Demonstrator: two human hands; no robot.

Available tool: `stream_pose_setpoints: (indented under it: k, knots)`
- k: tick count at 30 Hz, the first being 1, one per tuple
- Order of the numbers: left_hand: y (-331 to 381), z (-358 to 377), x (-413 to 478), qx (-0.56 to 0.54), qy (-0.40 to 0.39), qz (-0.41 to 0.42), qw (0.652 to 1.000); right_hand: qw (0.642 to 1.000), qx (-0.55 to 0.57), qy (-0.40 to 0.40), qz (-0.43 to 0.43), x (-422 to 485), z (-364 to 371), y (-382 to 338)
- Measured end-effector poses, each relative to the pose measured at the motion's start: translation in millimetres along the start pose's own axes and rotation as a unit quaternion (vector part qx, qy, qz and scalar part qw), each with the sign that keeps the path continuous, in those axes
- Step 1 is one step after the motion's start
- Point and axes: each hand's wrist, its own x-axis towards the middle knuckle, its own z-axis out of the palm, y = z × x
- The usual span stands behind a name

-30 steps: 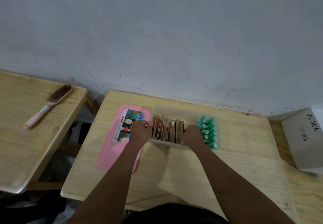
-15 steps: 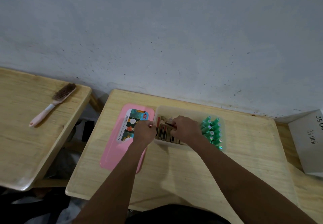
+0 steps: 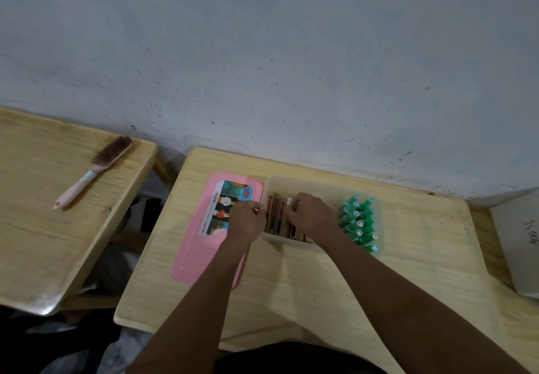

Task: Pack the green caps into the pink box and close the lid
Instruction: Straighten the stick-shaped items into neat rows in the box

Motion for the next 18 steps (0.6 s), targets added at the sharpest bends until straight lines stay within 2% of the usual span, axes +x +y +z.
stream_pose_setpoints:
  k: [4,12,18]
  knots:
    - [1,0,0,-0.003,0.001,0.002,1.0,0.996,0.054,-0.031,0.065,-2,10,-5]
    - [0,1,-1,-0.003,0.001,0.002,1.0,0.977,0.172,-0.04,0.117,-3,13,-10]
    - [-1,1,0,-0.007,0.001,0.008,1.0,0.933,0.335,-0.03,0.125,-9,17,1]
